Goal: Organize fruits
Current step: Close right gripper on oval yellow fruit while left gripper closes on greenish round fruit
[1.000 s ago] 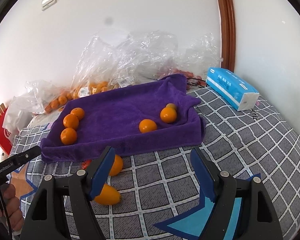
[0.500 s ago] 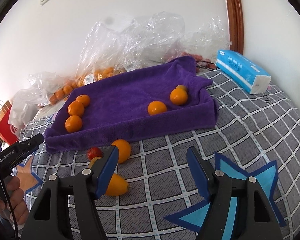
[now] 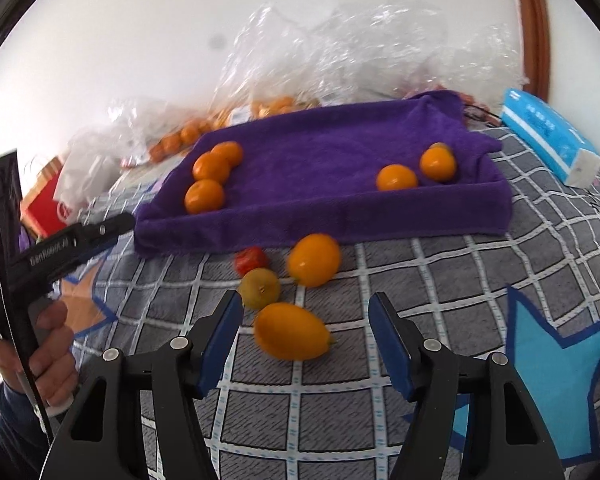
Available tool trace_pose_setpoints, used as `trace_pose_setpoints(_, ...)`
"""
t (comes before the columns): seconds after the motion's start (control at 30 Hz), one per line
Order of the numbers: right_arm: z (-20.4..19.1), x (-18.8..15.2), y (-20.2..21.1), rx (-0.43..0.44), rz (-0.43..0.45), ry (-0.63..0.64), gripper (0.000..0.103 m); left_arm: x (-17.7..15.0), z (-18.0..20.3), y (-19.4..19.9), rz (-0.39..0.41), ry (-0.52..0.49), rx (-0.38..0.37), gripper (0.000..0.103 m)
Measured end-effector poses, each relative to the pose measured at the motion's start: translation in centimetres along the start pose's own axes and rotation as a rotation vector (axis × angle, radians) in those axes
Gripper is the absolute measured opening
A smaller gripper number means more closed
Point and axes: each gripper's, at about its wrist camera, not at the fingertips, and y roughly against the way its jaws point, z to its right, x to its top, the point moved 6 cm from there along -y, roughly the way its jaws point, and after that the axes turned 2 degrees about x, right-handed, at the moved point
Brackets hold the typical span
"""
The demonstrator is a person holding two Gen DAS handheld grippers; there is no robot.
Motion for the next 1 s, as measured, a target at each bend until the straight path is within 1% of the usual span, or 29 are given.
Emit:
trace_pose_setpoints(0.07,-0.4,-0.4,-0.5,-0.009,-0.025,0.031,0.062,0.0,0.0,-0.1,-0.003,0.002,0.000,0.057)
trace_pose_setpoints(0.13,-0.9,-0.7,-1.1,-0.022,-0.057,0.068,0.049,-0.1,0.0,-0.1,-0.007,0.002,-0.003,0.057)
trace_pose_setpoints(0.17,-1.0,-0.7,-1.2,-0.030,-0.062,0.081,0.046,-0.2,0.1,-0.1,-0.006,-0.002,-0.004,0.057)
trace_pose_setpoints(0.3,-1.3,-1.1,-0.6,-0.055,-0.059,0.144,0.045,-0.5,0.7,0.2,0.010,-0.045,-0.001,0.057)
trace_pose_setpoints(0.4,-0.5,-1.4,0.2,-0.061,-0.049,0.136,0.045,-0.9,1.6,0.2,-0.005,-0.089,-0.033,0.057)
trace_pose_setpoints(0.5,1.4,-1.5,1.5,-0.075,-0.034,0.096,0.045,-1.9,3.5,0.1,-0.051,-0.146,-0.061,0.057)
trace_pose_setpoints(0.67,5.2,-1.9,3.3,-0.128,-0.017,0.049,0.045,-3.9,8.3,0.3,-0.132,-0.216,-0.154,0.057)
trace_pose_setpoints(0.77,7.3,-2.1,4.1,-0.162,-0.003,0.021,0.045,-4.7,10.5,-0.4,-0.171,-0.235,-0.166,0.057)
trace_pose_setpoints(0.87,8.5,-2.2,4.5,-0.158,0.012,-0.007,0.045,-5.8,11.9,-1.3,-0.224,-0.215,-0.202,0.051)
trace_pose_setpoints(0.9,8.8,-2.2,4.6,-0.158,0.019,-0.013,0.045,-6.1,12.2,-1.6,-0.236,-0.213,-0.205,0.049)
trace_pose_setpoints(0.97,9.3,-2.3,4.9,-0.160,0.035,-0.018,0.045,-6.7,12.9,-2.1,-0.257,-0.221,-0.197,0.040)
trace_pose_setpoints(1.0,9.4,-2.2,5.0,-0.161,0.039,-0.018,0.045,-6.9,13.2,-2.3,-0.263,-0.226,-0.191,0.039)
